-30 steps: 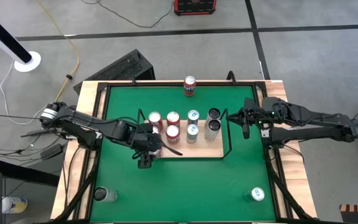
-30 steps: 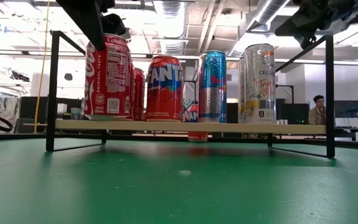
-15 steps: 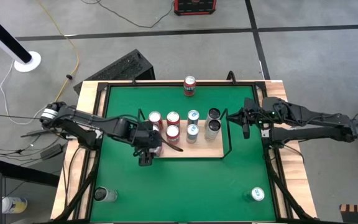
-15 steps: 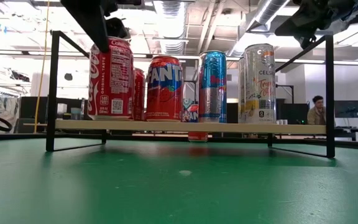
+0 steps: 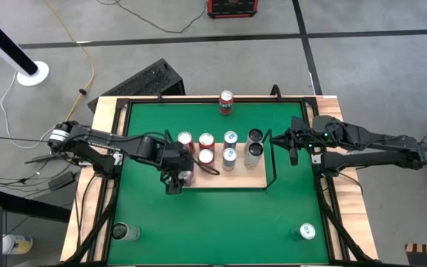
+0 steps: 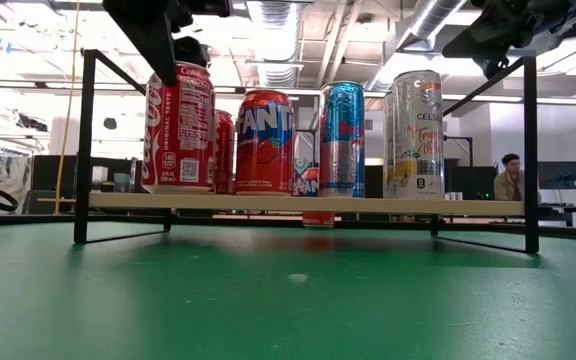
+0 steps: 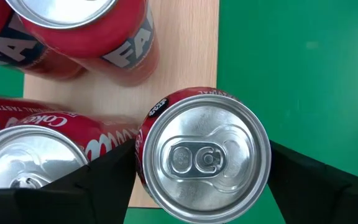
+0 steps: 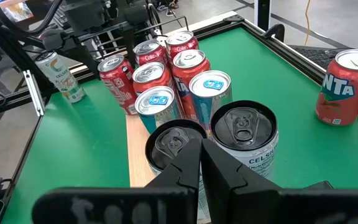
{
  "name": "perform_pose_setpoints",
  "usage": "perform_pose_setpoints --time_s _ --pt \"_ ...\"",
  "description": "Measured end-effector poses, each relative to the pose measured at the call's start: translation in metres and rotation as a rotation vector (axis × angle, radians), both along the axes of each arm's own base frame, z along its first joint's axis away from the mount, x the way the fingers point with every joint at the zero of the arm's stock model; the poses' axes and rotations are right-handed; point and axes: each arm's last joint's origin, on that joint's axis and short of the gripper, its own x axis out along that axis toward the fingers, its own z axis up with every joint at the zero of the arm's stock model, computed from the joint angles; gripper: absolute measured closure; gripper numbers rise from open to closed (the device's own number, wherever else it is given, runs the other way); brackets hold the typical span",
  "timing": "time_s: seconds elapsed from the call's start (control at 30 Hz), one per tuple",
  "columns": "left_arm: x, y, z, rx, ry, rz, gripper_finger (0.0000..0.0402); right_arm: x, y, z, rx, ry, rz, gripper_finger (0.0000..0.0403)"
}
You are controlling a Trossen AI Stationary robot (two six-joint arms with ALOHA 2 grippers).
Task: Place canned beverage on shelf
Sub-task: Put the red-white soda can on the shelf aligned with the other red-white soda cans
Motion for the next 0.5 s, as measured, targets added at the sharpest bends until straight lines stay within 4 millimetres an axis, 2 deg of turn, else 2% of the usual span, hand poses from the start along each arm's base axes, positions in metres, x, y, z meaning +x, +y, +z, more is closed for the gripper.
perform_pose_setpoints --time_s 0.2,0.37,0.5 --pt "-0.002 0.001 -0.003 0.021 0.025 0.010 0.0067 0.000 0.000 0.000 0.000 0.000 0.000 0.0361" --pt "-0.001 0.001 -0.002 0.022 0.023 0.013 0.0062 0.000 0.000 0.000 0.004 0.000 -0.001 0.0361" --pt "0.001 0.000 0.008 0.017 -0.012 0.004 0.0062 0.000 0.000 0.000 0.005 0.000 -0.002 0.0361"
